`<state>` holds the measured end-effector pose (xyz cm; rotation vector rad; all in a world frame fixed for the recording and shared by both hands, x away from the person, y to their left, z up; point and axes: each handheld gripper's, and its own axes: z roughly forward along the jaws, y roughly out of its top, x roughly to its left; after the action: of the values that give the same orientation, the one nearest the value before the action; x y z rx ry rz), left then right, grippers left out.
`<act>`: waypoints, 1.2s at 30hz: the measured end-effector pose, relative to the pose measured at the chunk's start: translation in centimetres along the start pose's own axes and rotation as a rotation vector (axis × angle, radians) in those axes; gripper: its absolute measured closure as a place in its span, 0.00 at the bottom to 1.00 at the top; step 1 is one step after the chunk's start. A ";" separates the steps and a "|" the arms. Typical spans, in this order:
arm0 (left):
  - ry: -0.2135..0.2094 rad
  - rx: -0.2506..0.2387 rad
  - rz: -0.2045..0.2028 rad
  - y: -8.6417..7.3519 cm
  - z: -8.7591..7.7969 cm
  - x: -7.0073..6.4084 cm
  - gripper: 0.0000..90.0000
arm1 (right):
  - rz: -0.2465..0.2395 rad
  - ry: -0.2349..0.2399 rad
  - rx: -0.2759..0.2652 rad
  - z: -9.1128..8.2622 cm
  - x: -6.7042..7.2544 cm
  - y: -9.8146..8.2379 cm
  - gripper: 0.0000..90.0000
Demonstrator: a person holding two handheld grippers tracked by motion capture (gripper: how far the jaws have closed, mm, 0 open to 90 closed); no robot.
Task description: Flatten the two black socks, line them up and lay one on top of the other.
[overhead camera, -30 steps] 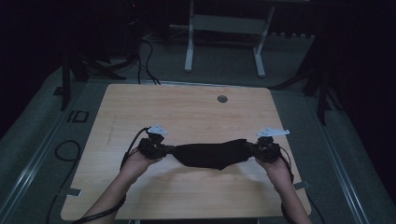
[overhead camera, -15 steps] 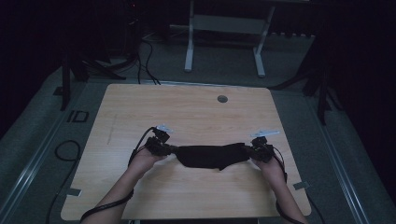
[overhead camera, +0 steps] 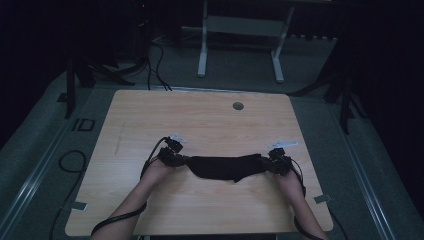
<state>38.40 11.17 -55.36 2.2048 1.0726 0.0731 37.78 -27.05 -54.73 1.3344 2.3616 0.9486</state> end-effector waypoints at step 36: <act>0.128 -0.249 0.051 -3.9 -5.1 -2.2 0.07 | -0.101 0.032 -0.143 -3.1 0.5 0.6 0.15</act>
<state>32.67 14.13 -53.24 2.0235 1.0163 0.3560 36.31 -27.69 -52.02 1.1439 2.3108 1.0930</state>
